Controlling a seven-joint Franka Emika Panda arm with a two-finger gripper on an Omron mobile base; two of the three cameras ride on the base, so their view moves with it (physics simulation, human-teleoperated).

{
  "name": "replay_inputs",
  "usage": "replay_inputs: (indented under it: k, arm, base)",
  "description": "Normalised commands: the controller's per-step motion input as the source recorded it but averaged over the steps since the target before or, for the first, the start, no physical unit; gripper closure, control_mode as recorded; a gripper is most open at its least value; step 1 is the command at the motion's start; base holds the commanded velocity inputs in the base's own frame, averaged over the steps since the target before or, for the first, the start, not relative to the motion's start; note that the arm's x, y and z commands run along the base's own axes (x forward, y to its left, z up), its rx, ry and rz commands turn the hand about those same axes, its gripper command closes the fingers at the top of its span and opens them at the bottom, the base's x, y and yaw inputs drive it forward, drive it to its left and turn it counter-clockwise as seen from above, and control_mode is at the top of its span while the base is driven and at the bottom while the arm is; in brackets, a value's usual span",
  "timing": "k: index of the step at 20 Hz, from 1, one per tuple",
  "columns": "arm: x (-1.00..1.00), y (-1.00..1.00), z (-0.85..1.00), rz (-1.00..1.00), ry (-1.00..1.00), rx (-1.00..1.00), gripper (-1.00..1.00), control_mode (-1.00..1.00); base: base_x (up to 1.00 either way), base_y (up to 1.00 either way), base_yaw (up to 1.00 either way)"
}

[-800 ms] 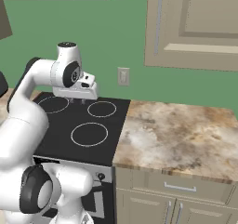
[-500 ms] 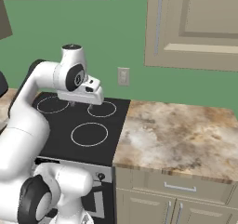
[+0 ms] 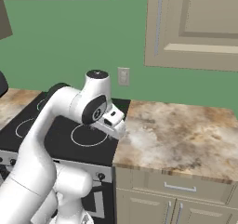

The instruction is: Take the tongs from the drawer on the right and place them on the dining counter next to the tray containing the kebab skewer.

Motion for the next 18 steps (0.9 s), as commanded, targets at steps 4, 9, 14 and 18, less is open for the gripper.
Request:
replay_inputs:
  k: [4,9,14,18]
  arm:
    - [-0.71,-0.99,-0.38,-0.4,-0.02,0.15,-1.0,-1.0]
    - [-0.72,-0.88,-0.29,-0.33,-0.07,0.24,-1.0,-1.0]
    - [-0.48,-0.81,-0.5,-0.31,-0.1,0.09,-1.0,-1.0]
    - [-0.41,-0.74,-0.54,-0.29,-0.25,0.01,-1.0,-1.0]
  base:
    - [0.0,0.0,0.0]
    - [0.0,0.0,0.0]
    - [0.0,0.0,0.0]
    - [0.0,0.0,0.0]
